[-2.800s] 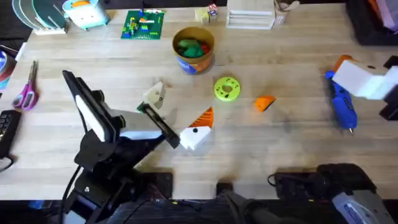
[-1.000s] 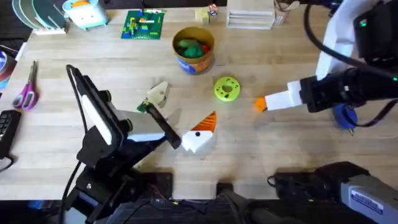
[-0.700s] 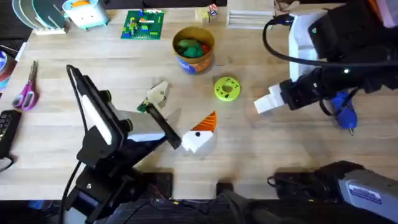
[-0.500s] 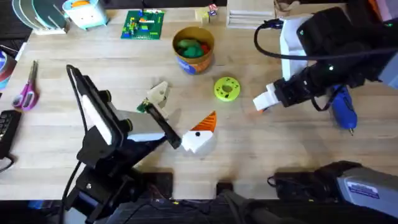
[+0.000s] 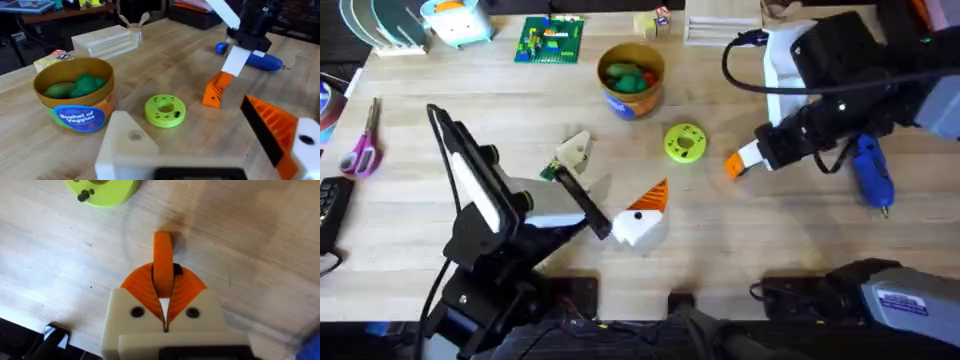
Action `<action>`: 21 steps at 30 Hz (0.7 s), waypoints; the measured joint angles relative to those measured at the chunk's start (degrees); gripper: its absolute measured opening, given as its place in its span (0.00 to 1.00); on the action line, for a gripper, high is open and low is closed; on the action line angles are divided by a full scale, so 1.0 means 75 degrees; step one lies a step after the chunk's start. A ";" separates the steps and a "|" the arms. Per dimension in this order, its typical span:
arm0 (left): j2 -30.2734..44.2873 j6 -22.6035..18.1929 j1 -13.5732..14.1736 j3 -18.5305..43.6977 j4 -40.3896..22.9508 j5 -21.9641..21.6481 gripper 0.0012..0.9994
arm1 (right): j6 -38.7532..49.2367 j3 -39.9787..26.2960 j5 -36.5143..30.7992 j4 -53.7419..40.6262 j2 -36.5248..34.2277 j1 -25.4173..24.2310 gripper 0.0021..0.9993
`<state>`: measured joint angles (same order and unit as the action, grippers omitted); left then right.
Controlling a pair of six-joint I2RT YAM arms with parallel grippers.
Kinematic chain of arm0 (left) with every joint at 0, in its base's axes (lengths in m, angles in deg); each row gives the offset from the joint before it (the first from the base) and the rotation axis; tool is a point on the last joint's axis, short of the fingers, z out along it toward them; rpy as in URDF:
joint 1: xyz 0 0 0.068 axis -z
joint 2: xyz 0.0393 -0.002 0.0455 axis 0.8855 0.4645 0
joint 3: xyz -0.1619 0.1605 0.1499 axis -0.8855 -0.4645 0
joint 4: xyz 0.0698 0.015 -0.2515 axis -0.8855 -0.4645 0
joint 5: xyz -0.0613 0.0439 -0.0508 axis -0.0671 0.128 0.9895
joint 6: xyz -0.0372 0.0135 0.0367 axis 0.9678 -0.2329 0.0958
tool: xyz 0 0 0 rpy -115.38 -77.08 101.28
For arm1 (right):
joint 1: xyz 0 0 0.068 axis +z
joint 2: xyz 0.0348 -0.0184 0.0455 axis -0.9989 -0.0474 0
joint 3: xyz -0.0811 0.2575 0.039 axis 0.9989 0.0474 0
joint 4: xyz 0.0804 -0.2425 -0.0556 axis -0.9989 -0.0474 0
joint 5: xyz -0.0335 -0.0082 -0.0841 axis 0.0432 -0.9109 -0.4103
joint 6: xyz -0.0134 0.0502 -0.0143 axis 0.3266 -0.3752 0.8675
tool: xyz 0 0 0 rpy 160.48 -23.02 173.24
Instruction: Pick up the gripper from the table and insert it into the empty holder that is missing its gripper. Then pick up a screw, insert it into the mounting hole, and use the screwdriver to tighten it. Finally, clean up the table by picking up the vegetable and placing it into the bucket.
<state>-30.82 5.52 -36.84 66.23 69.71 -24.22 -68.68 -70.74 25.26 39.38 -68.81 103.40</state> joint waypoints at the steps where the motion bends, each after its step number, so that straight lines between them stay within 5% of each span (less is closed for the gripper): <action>1: 0.0000 0.0000 0.0001 0.0000 0.0000 0.0000 0.99 | 0.0000 0.0000 0.0003 -0.0054 0.0000 0.0000 0.01; 7: 0.0000 0.0001 0.0003 0.0000 0.0000 0.0000 0.99 | -0.0007 -0.0375 0.0004 -0.1063 0.0155 0.0000 0.01; 13: 0.0000 0.0092 0.0002 0.0000 0.0000 0.0000 0.99 | -0.0197 -0.0702 0.0113 -0.0921 0.1573 0.0000 0.01; 21: 0.0000 0.0736 0.0001 0.0000 0.0006 0.0000 0.99 | -0.2144 0.0769 0.2544 0.2974 0.2435 0.0344 0.01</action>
<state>-30.82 11.04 -36.84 66.23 69.75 -24.22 -84.76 -64.98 44.33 61.68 -50.55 105.98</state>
